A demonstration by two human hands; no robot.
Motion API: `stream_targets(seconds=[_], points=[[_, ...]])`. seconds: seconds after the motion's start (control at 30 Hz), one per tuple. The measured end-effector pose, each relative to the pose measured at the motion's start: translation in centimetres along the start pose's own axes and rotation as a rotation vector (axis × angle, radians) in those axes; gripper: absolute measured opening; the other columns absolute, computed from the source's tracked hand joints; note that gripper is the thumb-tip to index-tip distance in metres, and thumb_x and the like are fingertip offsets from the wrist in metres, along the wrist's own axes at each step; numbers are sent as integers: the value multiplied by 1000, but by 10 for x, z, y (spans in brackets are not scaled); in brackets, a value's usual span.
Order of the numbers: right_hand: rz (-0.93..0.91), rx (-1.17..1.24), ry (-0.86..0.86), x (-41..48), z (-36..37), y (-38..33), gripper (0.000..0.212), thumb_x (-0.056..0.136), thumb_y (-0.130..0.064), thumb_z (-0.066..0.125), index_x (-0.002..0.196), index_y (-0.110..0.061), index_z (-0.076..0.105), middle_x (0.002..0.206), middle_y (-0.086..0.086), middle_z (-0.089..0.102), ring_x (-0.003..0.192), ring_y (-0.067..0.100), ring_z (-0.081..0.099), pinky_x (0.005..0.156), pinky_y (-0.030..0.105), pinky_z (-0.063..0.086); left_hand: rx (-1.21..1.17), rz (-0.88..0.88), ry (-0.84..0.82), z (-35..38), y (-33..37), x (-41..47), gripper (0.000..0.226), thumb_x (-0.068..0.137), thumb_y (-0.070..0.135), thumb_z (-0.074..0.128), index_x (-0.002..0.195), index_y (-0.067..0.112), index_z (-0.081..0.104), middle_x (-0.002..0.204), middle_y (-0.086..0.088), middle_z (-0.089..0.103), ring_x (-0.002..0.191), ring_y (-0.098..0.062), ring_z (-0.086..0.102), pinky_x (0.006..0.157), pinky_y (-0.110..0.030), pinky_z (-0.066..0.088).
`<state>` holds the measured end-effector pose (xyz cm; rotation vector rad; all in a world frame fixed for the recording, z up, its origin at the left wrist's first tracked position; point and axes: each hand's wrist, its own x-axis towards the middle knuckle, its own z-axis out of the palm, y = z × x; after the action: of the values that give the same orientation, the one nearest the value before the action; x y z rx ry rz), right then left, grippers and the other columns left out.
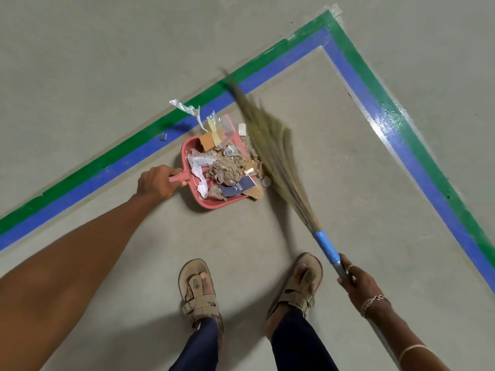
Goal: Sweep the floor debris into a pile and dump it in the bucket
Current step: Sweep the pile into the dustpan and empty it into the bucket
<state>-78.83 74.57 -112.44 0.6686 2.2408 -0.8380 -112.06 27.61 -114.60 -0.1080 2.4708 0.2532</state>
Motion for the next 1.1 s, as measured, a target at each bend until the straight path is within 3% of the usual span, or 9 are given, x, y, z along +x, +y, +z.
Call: stream_targets(seconds=[0.23, 0.33, 0.47, 0.6, 0.67, 0.73, 0.83, 0.9, 1.1], points=[[-179, 97, 4, -23, 6, -23, 70, 87, -3, 70, 147, -29, 45, 116, -13, 66, 97, 4, 63, 82, 20, 49, -83, -46, 11, 15, 2, -11, 48, 84, 49, 75, 129, 33, 67, 123, -8, 70, 112, -35, 62, 91, -39, 47], [-209, 76, 6, -37, -4, -12, 74, 87, 0, 69, 147, -35, 43, 94, -8, 64, 82, 12, 60, 70, 18, 47, -86, -52, 17, 13, 5, -14, 50, 84, 50, 75, 130, 33, 67, 125, -9, 69, 115, -36, 61, 93, -39, 47], [-171, 97, 40, -49, -22, 0, 76, 85, 4, 70, 145, -36, 45, 97, -7, 65, 85, 13, 62, 77, 24, 50, -66, -76, 21, 11, 5, -23, 50, 84, 52, 74, 130, 35, 66, 125, -9, 69, 115, -36, 61, 94, -39, 47], [-113, 131, 133, -58, -37, 10, 72, 84, 5, 71, 144, -29, 50, 121, -24, 63, 107, 0, 62, 92, 15, 46, -52, -96, 7, 9, -8, -34, 46, 84, 53, 73, 127, 36, 68, 119, -9, 71, 109, -37, 64, 91, -38, 49], [-51, 137, 186, -59, -40, 16, 71, 84, 5, 71, 144, -26, 51, 118, -31, 62, 103, -1, 61, 88, 6, 42, -30, -105, 11, 8, -17, -37, 46, 85, 53, 73, 126, 35, 69, 117, -9, 72, 106, -37, 64, 88, -37, 49], [39, 118, 225, -58, -40, 18, 70, 84, 4, 71, 144, -24, 51, 107, -17, 68, 89, 7, 60, 78, 0, 38, -18, -113, 7, 6, -25, -40, 46, 85, 54, 73, 126, 34, 69, 115, -9, 72, 104, -37, 65, 86, -37, 50], [134, 65, 258, -52, -35, 18, 67, 85, 2, 70, 145, -21, 50, 103, 12, 69, 81, 26, 59, 71, 12, 43, -8, -108, -8, 4, -36, -41, 46, 84, 58, 71, 125, 37, 69, 112, -7, 73, 101, -36, 66, 84, -37, 51], [190, 64, 211, -45, -25, 12, 67, 87, 1, 67, 146, -23, 48, 100, 13, 67, 77, 30, 57, 72, 30, 44, -23, -91, -8, 4, -38, -38, 45, 84, 56, 71, 124, 35, 70, 111, -9, 73, 101, -36, 66, 84, -37, 51], [82, 37, 30, -35, 22, -2, 59, 86, -6, 71, 140, -22, 55, 114, 6, 71, 91, 27, 66, 79, 34, 49, -114, -85, -38, 17, -49, -35, 49, 80, 55, 76, 124, 34, 70, 114, -6, 74, 102, -34, 67, 86, -37, 54]])
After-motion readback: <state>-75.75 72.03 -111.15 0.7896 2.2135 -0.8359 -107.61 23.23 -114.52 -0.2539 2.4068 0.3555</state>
